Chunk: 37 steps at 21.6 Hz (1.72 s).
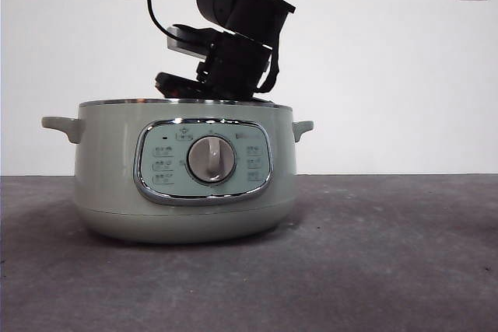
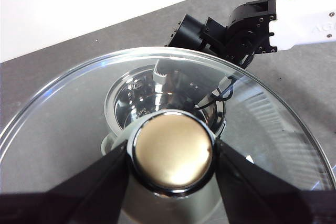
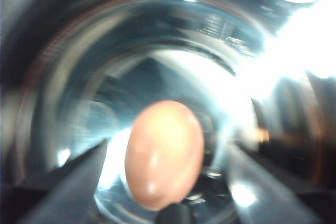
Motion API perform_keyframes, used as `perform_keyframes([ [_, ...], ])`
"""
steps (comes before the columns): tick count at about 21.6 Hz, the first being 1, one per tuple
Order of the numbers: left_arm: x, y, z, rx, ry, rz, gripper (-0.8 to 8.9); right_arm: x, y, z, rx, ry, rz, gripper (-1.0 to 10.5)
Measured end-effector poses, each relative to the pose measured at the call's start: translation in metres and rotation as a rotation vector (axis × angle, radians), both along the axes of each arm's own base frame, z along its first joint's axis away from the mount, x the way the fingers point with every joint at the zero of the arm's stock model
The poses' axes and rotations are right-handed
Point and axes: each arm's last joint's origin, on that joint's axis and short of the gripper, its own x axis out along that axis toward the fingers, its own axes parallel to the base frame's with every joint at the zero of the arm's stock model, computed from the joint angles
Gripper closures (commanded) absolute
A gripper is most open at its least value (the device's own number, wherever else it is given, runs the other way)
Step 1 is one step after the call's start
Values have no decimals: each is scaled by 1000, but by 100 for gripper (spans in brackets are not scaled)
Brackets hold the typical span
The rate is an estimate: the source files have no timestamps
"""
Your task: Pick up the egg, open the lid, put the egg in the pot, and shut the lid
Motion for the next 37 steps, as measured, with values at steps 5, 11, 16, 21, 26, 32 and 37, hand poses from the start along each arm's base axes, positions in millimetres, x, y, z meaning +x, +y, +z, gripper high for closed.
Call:
perform_keyframes([
  [5, 0, 0, 0, 6, -2, -3, 822, -13, -10, 67, 64, -97, -16, 501],
  [11, 23, -9, -1, 37, 15, -15, 822, -75, -83, 198, 136, -365, -152, 502],
  [16, 75, -31, -3, 6, 33, -111, 821, -123, -136, 241, 134, -419, -217, 504],
  [21, 130, -51, -16, 29, 53, -126, 821, -172, -172, 269, 183, -475, -223, 504],
  [26, 163, -65, -29, 35, 69, -129, 821, -207, -197, 280, 206, -486, -215, 505],
  [32, 197, -87, -48, 44, 92, -163, 821, -236, -217, 284, 227, -459, -186, 505],
  [37, 224, -110, -76, 71, 164, -196, 820, -254, -230, 285, 252, -445, -159, 506],
])
